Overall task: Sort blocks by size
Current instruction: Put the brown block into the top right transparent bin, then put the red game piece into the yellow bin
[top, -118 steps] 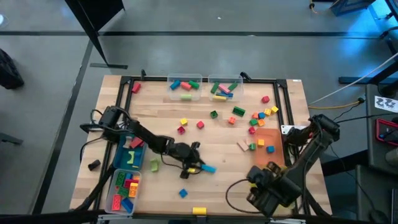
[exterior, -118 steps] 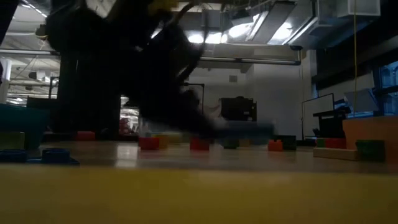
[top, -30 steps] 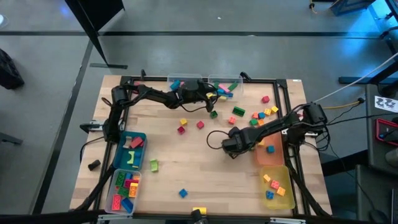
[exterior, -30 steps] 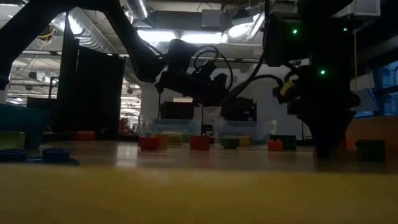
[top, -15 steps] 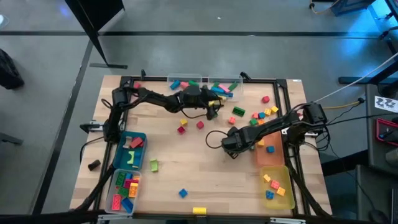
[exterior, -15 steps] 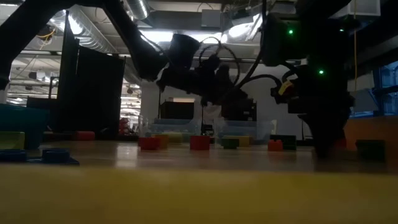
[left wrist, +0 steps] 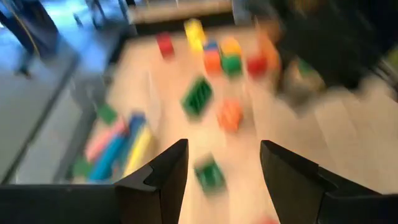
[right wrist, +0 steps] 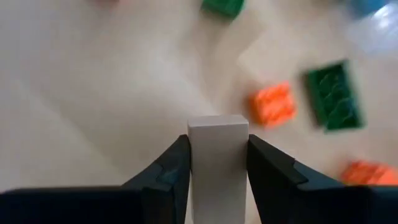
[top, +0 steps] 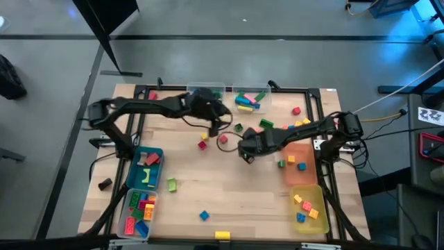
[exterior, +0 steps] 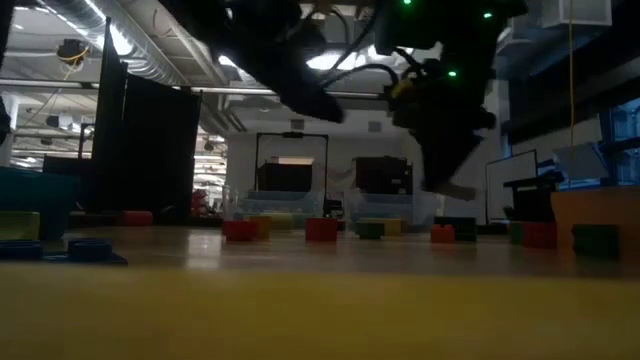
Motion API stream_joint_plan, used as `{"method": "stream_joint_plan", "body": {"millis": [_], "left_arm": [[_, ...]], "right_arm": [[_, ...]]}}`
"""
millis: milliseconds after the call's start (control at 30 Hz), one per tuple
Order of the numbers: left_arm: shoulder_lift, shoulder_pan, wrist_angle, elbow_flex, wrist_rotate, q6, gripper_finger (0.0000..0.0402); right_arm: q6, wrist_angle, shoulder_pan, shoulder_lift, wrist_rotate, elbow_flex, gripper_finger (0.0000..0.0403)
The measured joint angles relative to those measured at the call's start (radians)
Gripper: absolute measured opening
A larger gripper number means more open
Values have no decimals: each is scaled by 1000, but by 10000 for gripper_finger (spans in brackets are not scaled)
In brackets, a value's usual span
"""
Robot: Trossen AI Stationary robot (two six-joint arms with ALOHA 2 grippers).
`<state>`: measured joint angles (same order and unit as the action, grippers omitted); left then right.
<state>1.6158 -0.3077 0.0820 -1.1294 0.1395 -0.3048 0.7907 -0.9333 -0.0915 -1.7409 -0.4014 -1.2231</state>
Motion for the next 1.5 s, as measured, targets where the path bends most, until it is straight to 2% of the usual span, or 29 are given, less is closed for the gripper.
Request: {"method": "stream_joint_plan", "body": {"millis": [167,267,400,567,767,933,1133,1233,1367,1500], "left_arm": [[-114,0,342,0,1,-36,183],[-138,5,474,0,1,-31,183],[-138,7,592,2,2,-24,183],[-137,8,647,47,2,-9,183],[-136,10,639,129,1,20,183],[-136,30,585,201,1,71,183],[-136,76,394,292,-4,172,183],[-136,90,317,328,-39,238,183],[-136,93,228,366,-59,333,183],[-136,93,159,408,-122,435,183]], "right_arm": [[-84,26,106,1,-134,-44,135],[-150,108,185,2,-180,-49,137],[-253,255,300,2,-183,-49,133],[-344,428,430,2,-179,-50,137],[-354,542,552,2,-84,-50,137],[-354,577,611,2,-50,-50,158],[-351,577,631,2,-50,-50,185],[-351,577,629,2,-50,-50,192],[-351,573,628,2,-50,-50,194],[-351,566,628,2,-17,-50,193]]}}
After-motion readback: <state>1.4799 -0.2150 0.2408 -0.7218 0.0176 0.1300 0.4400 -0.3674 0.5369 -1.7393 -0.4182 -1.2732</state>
